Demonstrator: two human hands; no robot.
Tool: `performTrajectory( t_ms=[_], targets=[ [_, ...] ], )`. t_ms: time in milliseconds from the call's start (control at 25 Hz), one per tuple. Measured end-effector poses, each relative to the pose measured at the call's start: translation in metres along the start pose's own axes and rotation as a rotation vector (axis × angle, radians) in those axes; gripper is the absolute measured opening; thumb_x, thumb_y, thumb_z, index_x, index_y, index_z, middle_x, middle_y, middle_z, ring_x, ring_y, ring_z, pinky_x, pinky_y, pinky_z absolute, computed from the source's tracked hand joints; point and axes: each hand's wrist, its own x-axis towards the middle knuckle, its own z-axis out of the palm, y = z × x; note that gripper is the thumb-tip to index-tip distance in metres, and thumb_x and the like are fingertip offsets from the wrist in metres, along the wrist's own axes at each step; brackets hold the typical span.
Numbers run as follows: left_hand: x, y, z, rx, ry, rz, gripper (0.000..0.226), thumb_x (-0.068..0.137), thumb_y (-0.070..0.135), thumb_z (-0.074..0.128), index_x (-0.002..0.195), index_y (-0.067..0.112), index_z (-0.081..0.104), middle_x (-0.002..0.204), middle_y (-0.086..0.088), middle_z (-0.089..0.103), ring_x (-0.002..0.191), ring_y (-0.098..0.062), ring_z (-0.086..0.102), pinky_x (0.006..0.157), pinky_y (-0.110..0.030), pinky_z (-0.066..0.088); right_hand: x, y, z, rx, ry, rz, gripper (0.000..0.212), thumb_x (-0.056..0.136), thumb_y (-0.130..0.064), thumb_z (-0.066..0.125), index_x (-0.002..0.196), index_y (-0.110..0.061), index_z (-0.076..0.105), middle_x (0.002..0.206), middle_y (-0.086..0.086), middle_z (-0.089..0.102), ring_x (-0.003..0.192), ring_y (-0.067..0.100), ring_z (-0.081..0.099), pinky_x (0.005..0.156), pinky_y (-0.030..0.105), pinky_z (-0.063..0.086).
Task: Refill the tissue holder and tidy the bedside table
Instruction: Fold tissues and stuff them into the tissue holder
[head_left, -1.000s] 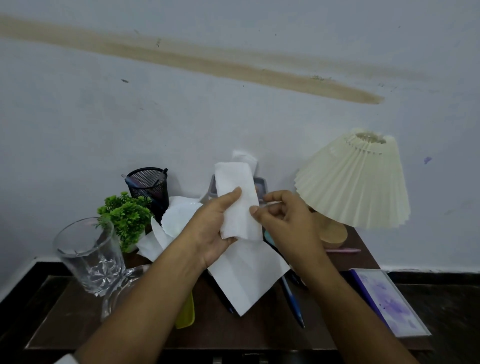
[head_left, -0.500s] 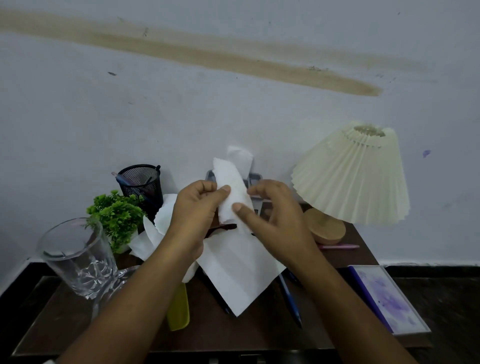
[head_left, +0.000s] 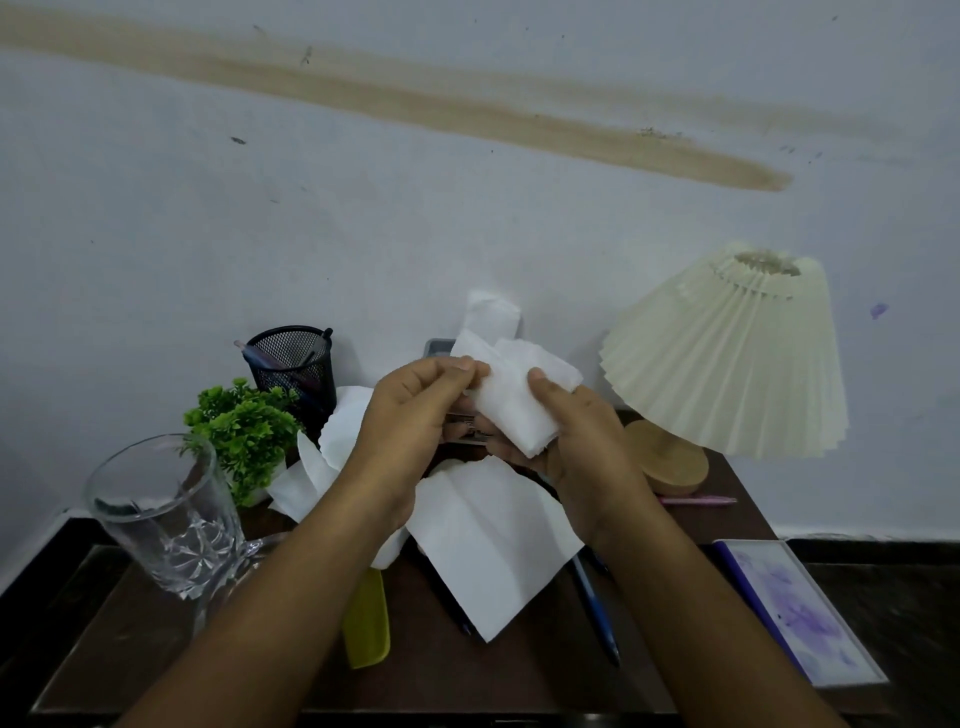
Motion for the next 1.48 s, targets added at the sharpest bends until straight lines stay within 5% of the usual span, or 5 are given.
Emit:
performTrajectory(
  t_ms=[240, 760, 1000, 1200, 1480],
  targets=[
    [0.000, 0.007, -0.005, -0.034, -0.113, -0.252, 0.047, 0.087, 0.059, 0.065, 0.112, 0.020, 0.073, 0.106, -0.005, 0.078, 0.096, -0.020, 0.075, 0.084, -0.040, 0.061, -0.006, 0.001, 0.007, -0.213, -0.026, -0.232, 0.016, 0.098, -0.013, 0.062, 0.105, -0.020, 0.074, 0.103, 0.007, 0.077, 0.100, 0.026, 0.073, 0.085, 0.047, 0.059],
    [0.012, 0.004, -0.013, -0.607, 0.004, -0.309, 0.030, 0.100, 0.021, 0.057, 0.124, 0.004, 0.066, 0.115, -0.013, 0.076, 0.103, -0.027, 0.074, 0.077, -0.042, 0.063, 0.000, 0.001, 0.002, 0.119, -0.005, 0.075, 0.040, 0.086, -0.006, 0.075, 0.124, -0.013, 0.065, 0.117, 0.010, 0.075, 0.107, 0.029, 0.072, 0.091, 0.049, 0.059],
    [0.012, 0.005, -0.020, -0.132, 0.022, -0.039, 0.026, 0.089, 0.007, 0.072, 0.112, 0.013, 0.064, 0.087, 0.000, 0.079, 0.086, -0.016, 0.075, 0.064, -0.029, 0.061, -0.001, -0.010, -0.004, -0.107, 0.020, -0.114, 0.027, 0.091, -0.008, 0.071, 0.115, -0.018, 0.068, 0.109, 0.002, 0.078, 0.099, 0.019, 0.075, 0.080, 0.034, 0.061],
    [0.014, 0.005, -0.028, 0.027, 0.058, 0.191, 0.031, 0.095, 0.010, 0.066, 0.122, 0.023, 0.058, 0.082, -0.001, 0.076, 0.081, -0.013, 0.070, 0.066, -0.022, 0.057, 0.000, -0.012, -0.005, -0.150, 0.035, -0.219, 0.056, 0.091, -0.007, 0.071, 0.137, -0.029, 0.048, 0.085, 0.005, 0.076, 0.079, 0.014, 0.074, 0.065, 0.027, 0.059],
    [0.017, 0.008, -0.039, 0.218, 0.044, 0.304, 0.024, 0.097, 0.006, 0.062, 0.106, 0.024, 0.074, 0.089, 0.019, 0.076, 0.082, 0.006, 0.067, 0.069, -0.009, 0.050, 0.004, -0.010, -0.007, -0.350, 0.035, -0.285, 0.028, 0.086, 0.009, 0.070, 0.110, -0.004, 0.073, 0.084, -0.001, 0.072, 0.075, 0.008, 0.071, 0.065, 0.024, 0.058]
  ],
)
